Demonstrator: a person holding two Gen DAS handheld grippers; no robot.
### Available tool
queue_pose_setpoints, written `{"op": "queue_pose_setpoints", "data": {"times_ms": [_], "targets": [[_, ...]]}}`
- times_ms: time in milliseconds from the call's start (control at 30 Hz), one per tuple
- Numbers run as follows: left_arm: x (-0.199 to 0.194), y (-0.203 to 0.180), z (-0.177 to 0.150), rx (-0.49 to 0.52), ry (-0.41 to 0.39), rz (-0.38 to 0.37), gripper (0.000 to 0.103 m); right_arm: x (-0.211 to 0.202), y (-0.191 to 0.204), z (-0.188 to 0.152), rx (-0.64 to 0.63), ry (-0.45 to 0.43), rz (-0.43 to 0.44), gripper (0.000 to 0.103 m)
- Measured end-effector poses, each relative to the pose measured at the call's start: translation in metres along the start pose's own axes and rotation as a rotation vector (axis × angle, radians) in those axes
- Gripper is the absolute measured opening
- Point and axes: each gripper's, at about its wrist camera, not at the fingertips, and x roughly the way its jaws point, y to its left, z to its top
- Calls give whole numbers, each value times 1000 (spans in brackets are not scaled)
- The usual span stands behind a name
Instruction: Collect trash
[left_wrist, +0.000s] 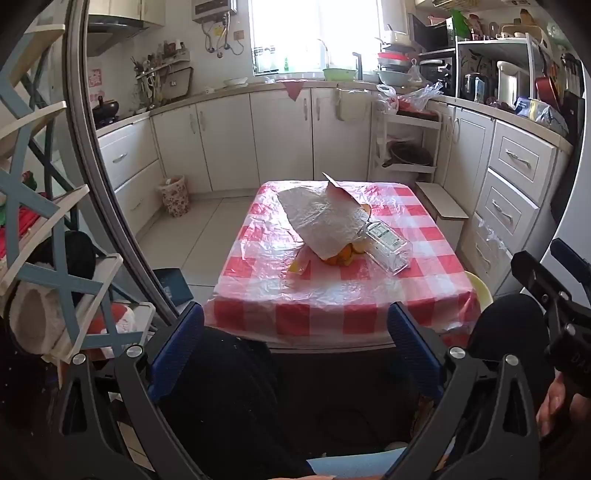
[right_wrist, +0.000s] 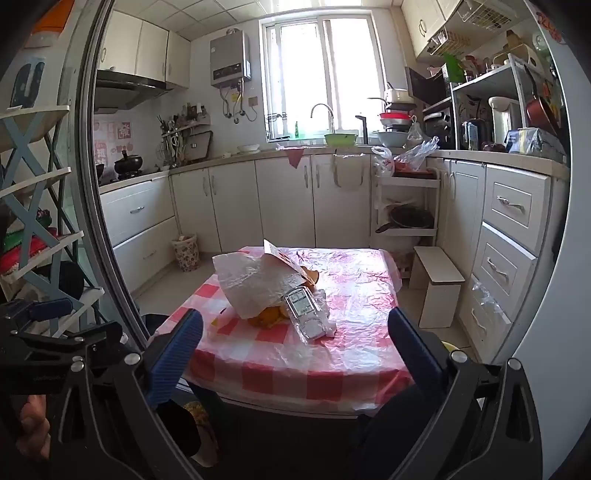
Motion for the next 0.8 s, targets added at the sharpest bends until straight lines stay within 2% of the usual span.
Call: {"op": "queue_pose_setpoints", "data": {"times_ms": [200,267,333,433,800], "targets": [[0,16,-3,-7,8,-8,95,-1,-8,-2,-2,65,32,96],[-6,-4,-9,34,0,36,95,0,8,-4,-55,66,6,96],[-4,-1,-9,25,14,31,95,7,14,-2,-70,94,1,96],[1,0,-6,23,26,32,95,9,19,-12,-71,86,-1,96],[5,3,-8,3,43,29,95,12,20,-11,-72,112,7,96]]}}
